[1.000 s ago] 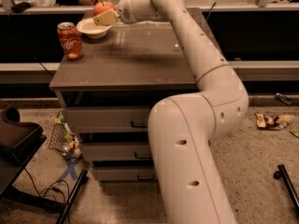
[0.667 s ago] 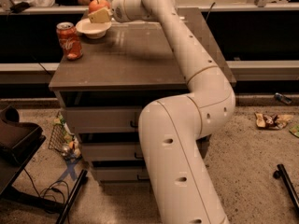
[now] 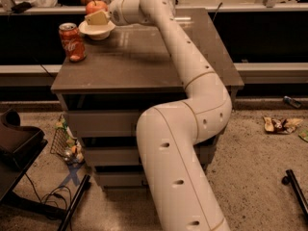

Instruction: Place apple into paper bowl

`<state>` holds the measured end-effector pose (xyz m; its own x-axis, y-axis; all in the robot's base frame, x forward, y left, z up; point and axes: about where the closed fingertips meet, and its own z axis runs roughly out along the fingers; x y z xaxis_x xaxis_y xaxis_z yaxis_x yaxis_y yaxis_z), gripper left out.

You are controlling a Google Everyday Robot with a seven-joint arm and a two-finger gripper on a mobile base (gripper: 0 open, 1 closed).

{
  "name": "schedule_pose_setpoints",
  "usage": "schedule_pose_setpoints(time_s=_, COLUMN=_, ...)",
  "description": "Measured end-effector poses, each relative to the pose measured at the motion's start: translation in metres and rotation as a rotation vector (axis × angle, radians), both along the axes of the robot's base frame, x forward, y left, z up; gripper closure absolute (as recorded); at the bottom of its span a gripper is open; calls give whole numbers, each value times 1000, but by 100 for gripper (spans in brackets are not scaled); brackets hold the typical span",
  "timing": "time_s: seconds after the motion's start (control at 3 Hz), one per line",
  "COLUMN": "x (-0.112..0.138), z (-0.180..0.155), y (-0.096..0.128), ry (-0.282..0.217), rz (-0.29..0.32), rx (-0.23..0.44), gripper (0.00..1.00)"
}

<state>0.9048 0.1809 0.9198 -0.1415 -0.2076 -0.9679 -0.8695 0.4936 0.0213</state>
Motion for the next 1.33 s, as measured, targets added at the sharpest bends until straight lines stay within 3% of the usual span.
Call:
schedule_pose_setpoints(time_s=0.33, x=9, z=-12, y=28, ry=-12, rz=4, rx=24, gripper=100)
schedule_pose_setpoints(time_s=0.67, x=13, z=-20, y=41, ry=-14, rz=-3, rx=12, gripper=100)
schedule_pose_setpoints(time_s=1.33, x=24, z=-27, y=49, ry=-39, rz=-55, rx=-62, gripper=100)
